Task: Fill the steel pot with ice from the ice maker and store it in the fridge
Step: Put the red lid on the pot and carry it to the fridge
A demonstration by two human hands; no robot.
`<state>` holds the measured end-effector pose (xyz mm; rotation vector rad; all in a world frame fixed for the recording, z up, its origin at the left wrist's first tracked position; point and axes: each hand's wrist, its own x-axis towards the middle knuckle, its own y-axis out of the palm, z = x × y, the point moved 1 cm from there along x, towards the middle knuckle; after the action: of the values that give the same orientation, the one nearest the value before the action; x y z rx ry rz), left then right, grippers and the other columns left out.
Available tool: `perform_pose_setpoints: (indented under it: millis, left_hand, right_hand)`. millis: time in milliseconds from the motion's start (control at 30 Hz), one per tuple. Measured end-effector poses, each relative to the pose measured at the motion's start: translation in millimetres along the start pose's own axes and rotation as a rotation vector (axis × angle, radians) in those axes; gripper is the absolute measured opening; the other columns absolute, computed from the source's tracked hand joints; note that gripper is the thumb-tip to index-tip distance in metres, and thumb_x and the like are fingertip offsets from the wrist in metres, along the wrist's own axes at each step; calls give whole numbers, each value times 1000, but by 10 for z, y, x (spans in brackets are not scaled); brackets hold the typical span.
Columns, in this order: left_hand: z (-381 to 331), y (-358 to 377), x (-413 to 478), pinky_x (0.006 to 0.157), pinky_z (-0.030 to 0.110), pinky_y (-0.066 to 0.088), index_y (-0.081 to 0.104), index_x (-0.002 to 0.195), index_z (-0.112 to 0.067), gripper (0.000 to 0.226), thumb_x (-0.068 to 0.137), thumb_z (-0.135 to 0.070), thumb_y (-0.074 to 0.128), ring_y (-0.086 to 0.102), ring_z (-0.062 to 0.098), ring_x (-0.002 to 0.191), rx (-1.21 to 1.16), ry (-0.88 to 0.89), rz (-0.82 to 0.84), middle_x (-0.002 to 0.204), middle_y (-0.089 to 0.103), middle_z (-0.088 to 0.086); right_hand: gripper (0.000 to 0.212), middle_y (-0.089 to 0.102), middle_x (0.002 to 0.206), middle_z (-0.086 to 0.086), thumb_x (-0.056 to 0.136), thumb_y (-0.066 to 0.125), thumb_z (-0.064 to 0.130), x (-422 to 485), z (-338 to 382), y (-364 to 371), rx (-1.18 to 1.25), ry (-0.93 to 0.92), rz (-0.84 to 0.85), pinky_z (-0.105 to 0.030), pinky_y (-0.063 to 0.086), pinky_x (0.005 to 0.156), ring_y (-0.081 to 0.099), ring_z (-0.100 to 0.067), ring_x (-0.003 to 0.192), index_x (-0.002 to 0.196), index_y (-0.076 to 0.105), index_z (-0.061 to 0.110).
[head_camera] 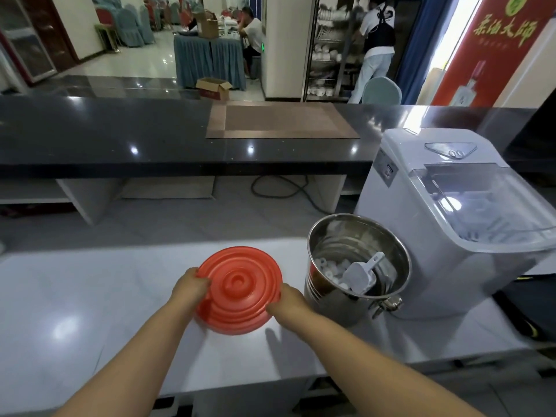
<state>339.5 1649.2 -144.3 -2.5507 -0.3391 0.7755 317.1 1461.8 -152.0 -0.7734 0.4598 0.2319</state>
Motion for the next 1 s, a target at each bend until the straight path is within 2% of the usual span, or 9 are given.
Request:
perform_pose_setpoints:
  millis: [167, 233, 333, 467, 533, 633, 767, 900, 1000]
  left_hand:
    - [-20, -99, 97, 98, 37, 37, 40, 138, 1, 51, 89, -7, 50, 44, 39, 125, -6, -19, -80, 142, 41, 22]
    - [-73, -151, 87, 85, 36, 41, 55, 111, 0, 28, 85, -10, 51, 52, 39, 104, -53, -4, -108, 135, 45, 24]
    - [-177, -211, 71, 60, 29, 37, 47, 76, -3, 16, 75, -19, 46, 44, 28, 66, -145, 23, -179, 120, 47, 26]
    - [-372, -319, 79, 73, 34, 42, 57, 112, 0, 36, 86, -23, 47, 53, 31, 87, -311, 110, -238, 124, 48, 18]
    - [-498, -373, 66, 78, 36, 42, 56, 117, -7, 34, 89, -21, 45, 54, 29, 95, -382, 190, -245, 126, 49, 14]
    - [-721, -439, -14, 79, 35, 39, 59, 104, -17, 24, 92, -22, 39, 51, 23, 98, -466, 309, -236, 119, 52, 8]
    - [-1004, -418, -184, 65, 31, 34, 53, 85, -21, 16, 88, -25, 38, 47, 14, 89, -575, 412, -155, 93, 54, -1]
    - [-1166, -304, -336, 96, 35, 37, 61, 111, -19, 38, 96, -34, 30, 56, 14, 108, -640, 387, -114, 110, 65, -4]
    - [-1253, -195, -444, 96, 33, 38, 63, 104, -21, 39, 100, -34, 27, 60, 11, 98, -698, 390, -63, 95, 67, -6]
  right_hand:
    - [32, 66, 106, -13, 80, 47, 8, -7, 74, -64, 100, -44, -30, -33, 50, 80, 62, -30, 96, 108, 61, 11]
    - [34, 64, 99, -13, 78, 48, 6, -40, 144, -82, 200, -63, -44, -35, 49, 74, 60, -29, 86, 109, 61, 11]
    - [32, 61, 88, -1, 77, 49, 4, -87, 273, -158, 408, -78, -89, -31, 46, 63, 60, -27, 85, 102, 57, 23]
    - [30, 66, 100, -10, 70, 53, 10, -127, 492, -323, 659, -152, -164, -31, 48, 75, 60, -25, 95, 100, 58, 13]
    - [44, 59, 121, -8, 77, 56, 11, -167, 592, -438, 822, -215, -152, -31, 43, 92, 54, -21, 112, 120, 53, 9]
    - [62, 27, 154, -7, 96, 49, 7, -291, 694, -700, 1032, -261, -133, -34, 27, 115, 30, -19, 140, 150, 18, 6]
    - [54, 34, 152, -9, 101, 44, 18, -384, 733, -1014, 1161, -342, -176, -36, 23, 118, 33, -19, 139, 148, 21, 7]
    - [39, 53, 132, 0, 102, 39, 22, -496, 642, -1228, 1221, -414, -228, -30, 32, 110, 49, -9, 121, 138, 38, 7]
    - [45, 51, 138, -4, 103, 35, 24, -590, 488, -1374, 1287, -392, -285, -29, 32, 109, 50, -15, 124, 144, 32, 6]
